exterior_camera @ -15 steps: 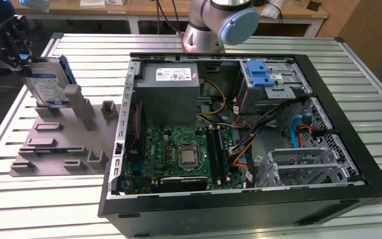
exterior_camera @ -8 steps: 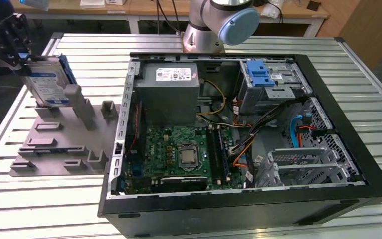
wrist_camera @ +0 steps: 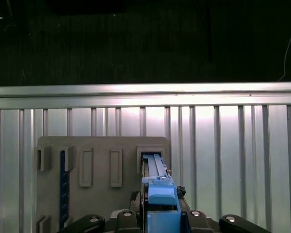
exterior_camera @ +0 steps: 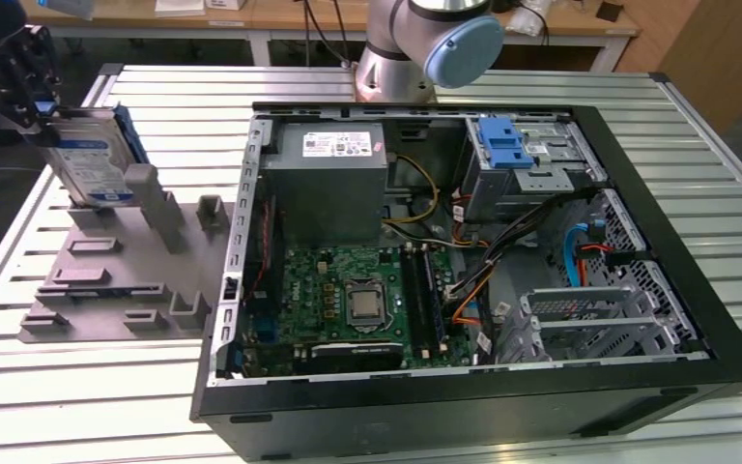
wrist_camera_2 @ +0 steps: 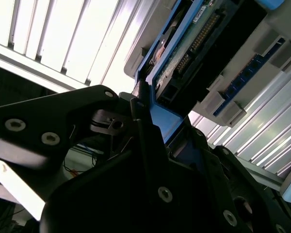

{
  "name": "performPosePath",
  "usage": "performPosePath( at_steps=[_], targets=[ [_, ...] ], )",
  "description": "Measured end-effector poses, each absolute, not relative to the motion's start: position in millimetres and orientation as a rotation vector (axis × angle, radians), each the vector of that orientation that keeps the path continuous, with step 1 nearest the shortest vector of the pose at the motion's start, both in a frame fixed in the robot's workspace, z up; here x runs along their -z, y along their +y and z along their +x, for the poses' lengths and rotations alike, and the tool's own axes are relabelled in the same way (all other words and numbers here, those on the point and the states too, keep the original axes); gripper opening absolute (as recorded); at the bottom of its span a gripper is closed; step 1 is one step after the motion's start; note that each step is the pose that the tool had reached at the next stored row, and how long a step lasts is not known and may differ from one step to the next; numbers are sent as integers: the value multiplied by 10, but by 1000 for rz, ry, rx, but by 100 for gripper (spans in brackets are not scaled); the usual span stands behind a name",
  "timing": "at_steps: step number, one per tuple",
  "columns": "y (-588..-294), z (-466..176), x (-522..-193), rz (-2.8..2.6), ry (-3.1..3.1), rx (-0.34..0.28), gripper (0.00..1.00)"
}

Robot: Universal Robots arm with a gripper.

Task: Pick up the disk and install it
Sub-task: 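Pick up the disk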

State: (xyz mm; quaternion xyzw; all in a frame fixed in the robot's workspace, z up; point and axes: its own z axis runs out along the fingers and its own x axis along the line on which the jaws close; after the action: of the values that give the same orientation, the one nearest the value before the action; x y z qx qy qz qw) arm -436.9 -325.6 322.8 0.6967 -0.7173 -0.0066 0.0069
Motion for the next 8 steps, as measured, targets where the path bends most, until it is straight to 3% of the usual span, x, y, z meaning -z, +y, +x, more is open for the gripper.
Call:
performPosePath(
  at_steps=[8],
  targets=[
    [-3256, -4369, -3289, 2179, -2244, 21, 36]
  ],
)
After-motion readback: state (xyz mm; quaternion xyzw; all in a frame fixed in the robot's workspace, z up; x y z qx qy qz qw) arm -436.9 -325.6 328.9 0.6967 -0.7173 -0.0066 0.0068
